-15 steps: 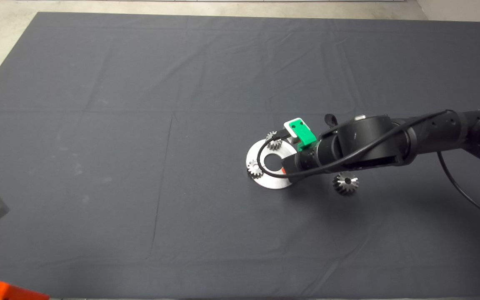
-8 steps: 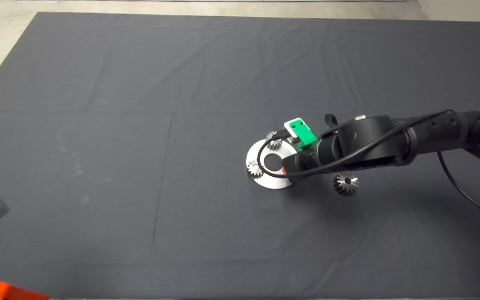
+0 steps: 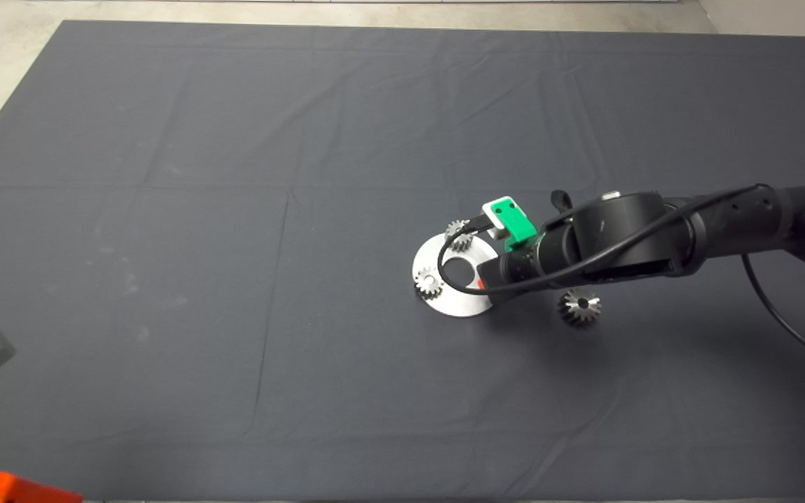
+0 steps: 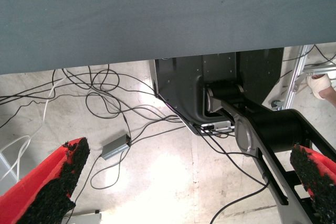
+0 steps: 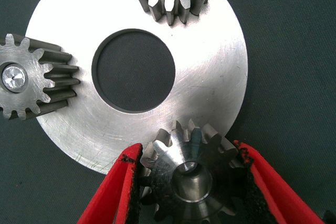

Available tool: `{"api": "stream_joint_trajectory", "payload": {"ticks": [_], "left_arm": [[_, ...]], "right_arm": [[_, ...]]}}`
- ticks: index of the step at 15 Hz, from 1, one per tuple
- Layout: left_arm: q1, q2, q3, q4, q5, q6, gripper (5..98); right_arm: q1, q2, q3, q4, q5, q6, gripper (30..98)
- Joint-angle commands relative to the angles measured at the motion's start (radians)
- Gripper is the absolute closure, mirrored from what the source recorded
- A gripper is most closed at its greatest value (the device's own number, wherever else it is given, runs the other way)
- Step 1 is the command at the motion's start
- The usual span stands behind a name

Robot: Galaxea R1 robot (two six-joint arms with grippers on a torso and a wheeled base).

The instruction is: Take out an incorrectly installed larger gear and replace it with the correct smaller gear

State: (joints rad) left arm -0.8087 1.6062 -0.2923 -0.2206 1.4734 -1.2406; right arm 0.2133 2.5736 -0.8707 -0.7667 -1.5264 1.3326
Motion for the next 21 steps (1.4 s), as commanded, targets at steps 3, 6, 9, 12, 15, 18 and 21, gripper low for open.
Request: {"api": "stream_joint_trajectory", "payload": {"ticks": [3, 6, 9, 12, 15, 18, 21], "left_arm": [[0.002, -0.001, 0.012, -0.017, 0.005, 0.003, 5.3], [0.001, -0.001, 0.012, -0.017, 0.005, 0.003, 5.3], [0.001, -0.001, 0.012, -0.017, 0.005, 0.003, 5.3], [0.002, -0.001, 0.012, -0.017, 0.005, 0.003, 5.3], [0.002, -0.001, 0.012, -0.017, 0.005, 0.002, 5.3], [0.002, -0.001, 0.012, -0.017, 0.006, 0.003, 5.3], [0.002, -0.001, 0.012, -0.017, 0.006, 0.003, 5.3]], "right_arm": [[-0.003, -0.003, 0.006, -0.032, -0.029, 0.0, 87.3], [-0.003, 0.0, 0.004, -0.032, -0.029, 0.001, 87.3], [-0.003, 0.0, 0.001, -0.034, -0.029, 0.0, 87.3], [-0.002, -0.002, 0.004, -0.034, -0.029, 0.0, 87.3], [-0.002, -0.002, 0.003, -0.034, -0.029, 0.005, 87.2], [-0.002, -0.002, 0.003, -0.034, -0.029, 0.007, 86.2], [-0.001, -0.002, 0.004, -0.034, -0.031, 0.007, 84.5]]}}
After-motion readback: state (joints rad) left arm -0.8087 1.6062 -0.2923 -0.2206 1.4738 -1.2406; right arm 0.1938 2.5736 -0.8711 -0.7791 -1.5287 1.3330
